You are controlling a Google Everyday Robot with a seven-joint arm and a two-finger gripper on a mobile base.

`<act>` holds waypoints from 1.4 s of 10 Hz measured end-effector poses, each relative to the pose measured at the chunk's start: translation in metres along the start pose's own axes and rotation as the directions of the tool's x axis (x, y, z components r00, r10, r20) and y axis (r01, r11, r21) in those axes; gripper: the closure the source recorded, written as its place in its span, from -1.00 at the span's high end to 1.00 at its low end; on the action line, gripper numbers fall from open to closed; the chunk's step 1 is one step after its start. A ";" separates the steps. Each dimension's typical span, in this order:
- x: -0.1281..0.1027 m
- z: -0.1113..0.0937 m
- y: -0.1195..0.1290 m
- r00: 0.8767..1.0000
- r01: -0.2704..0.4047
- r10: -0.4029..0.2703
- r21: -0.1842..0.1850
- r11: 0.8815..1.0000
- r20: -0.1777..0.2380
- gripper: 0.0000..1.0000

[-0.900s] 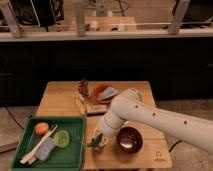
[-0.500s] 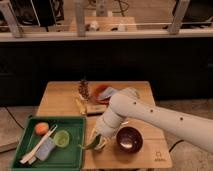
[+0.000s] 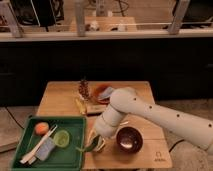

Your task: Place pepper in metal cup

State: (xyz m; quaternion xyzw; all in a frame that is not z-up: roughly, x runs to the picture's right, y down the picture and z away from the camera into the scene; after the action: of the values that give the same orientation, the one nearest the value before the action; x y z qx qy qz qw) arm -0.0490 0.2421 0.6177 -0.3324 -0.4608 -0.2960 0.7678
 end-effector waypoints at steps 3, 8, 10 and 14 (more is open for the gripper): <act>-0.002 0.001 0.002 0.994 -0.002 0.003 -0.010 1.000 0.109 -0.99; 0.009 -0.002 0.002 0.952 -0.016 0.010 0.019 1.000 0.307 -0.99; 0.015 -0.004 0.003 0.936 -0.034 0.021 0.030 0.999 0.351 -0.99; 0.021 -0.004 0.004 0.904 -0.085 0.067 0.024 0.996 0.423 -0.99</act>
State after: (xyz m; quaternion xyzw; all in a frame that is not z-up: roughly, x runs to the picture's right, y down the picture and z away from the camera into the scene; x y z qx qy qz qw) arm -0.0356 0.2387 0.6343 -0.3900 -0.6085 -0.1773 0.6679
